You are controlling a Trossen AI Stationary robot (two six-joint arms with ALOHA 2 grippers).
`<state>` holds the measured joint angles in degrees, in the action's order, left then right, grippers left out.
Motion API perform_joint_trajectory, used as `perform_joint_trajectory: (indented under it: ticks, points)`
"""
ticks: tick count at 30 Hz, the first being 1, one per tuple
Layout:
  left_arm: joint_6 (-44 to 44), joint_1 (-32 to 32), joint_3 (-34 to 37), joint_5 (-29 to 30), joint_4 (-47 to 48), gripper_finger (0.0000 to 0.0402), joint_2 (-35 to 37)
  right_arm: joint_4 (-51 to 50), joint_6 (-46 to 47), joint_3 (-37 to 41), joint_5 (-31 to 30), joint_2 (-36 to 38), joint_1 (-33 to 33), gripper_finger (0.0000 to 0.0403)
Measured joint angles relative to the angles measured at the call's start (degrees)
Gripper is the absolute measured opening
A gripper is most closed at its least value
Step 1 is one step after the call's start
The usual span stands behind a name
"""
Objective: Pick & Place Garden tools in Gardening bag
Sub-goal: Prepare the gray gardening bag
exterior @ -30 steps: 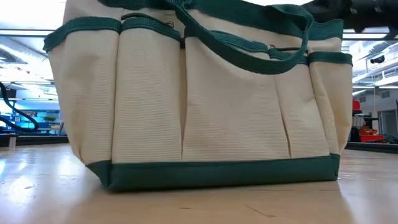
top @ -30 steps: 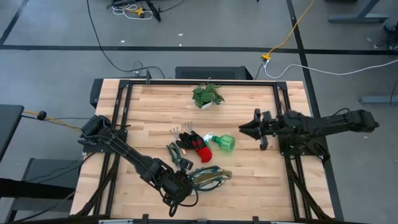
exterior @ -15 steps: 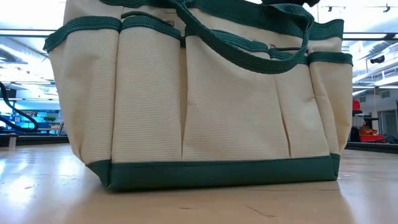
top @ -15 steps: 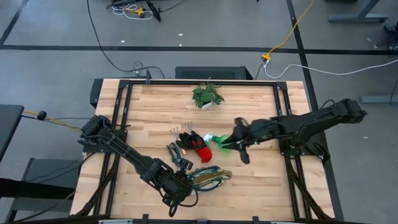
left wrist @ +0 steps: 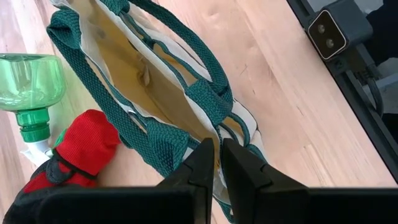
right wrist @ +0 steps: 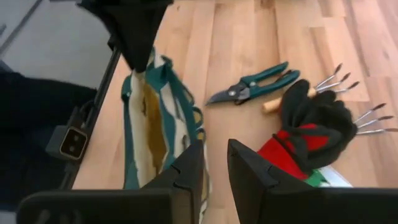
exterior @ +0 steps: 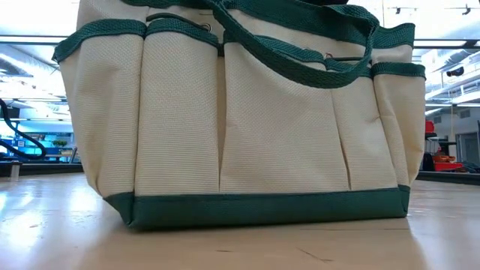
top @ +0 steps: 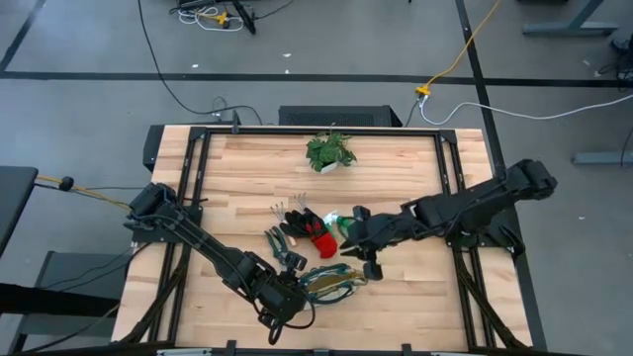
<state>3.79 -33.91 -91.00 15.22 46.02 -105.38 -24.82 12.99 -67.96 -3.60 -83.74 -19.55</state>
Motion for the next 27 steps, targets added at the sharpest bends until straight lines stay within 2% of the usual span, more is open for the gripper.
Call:
perform_joint_trajectory:
  ticks: [15,27]
  points:
    - [0.0,0.0,0.0,0.2,-0.1,0.0042,0.0,-1.5,-0.4,-7.4,0.0,-11.6,-3.3,0.0075]
    - [0.0,0.0,0.0,0.2,0.0,0.0042,0.0,-1.1,0.5,-7.5,-0.5,-12.9,-3.9,0.0075]
